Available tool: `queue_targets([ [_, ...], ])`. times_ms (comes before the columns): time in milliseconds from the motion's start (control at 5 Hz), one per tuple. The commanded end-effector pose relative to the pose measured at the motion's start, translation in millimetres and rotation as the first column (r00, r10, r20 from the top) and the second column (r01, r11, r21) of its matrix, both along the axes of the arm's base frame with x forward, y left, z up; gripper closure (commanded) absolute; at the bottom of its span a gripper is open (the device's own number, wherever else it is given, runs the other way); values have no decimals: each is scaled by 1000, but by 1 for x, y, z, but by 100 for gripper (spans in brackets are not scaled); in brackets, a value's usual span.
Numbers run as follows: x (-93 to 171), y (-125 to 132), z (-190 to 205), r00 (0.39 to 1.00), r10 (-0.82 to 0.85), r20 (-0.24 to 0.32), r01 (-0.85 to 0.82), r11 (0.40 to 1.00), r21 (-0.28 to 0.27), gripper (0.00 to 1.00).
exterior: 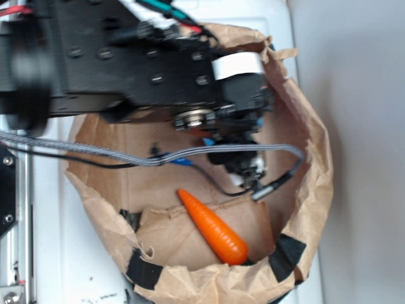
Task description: Grab the blue sponge.
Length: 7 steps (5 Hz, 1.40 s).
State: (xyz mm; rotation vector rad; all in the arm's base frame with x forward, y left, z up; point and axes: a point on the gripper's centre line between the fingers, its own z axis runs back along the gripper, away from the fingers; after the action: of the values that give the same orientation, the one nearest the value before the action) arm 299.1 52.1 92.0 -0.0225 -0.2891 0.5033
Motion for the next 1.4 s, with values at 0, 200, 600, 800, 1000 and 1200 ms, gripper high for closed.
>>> queue_targets([
  [0,5,26,-1,998,-37,46,36,999,23,0],
  [200,4,22,-21,995,-76,61,74,997,33,0],
  [600,1,19,-47,998,-65,-7,65,995,80,100],
  [800,0,19,-47,997,-72,5,71,994,84,100],
  [1000,-1,17,-44,998,-63,17,61,994,90,100],
  [1200,-5,13,-23,997,-68,30,67,997,35,100],
])
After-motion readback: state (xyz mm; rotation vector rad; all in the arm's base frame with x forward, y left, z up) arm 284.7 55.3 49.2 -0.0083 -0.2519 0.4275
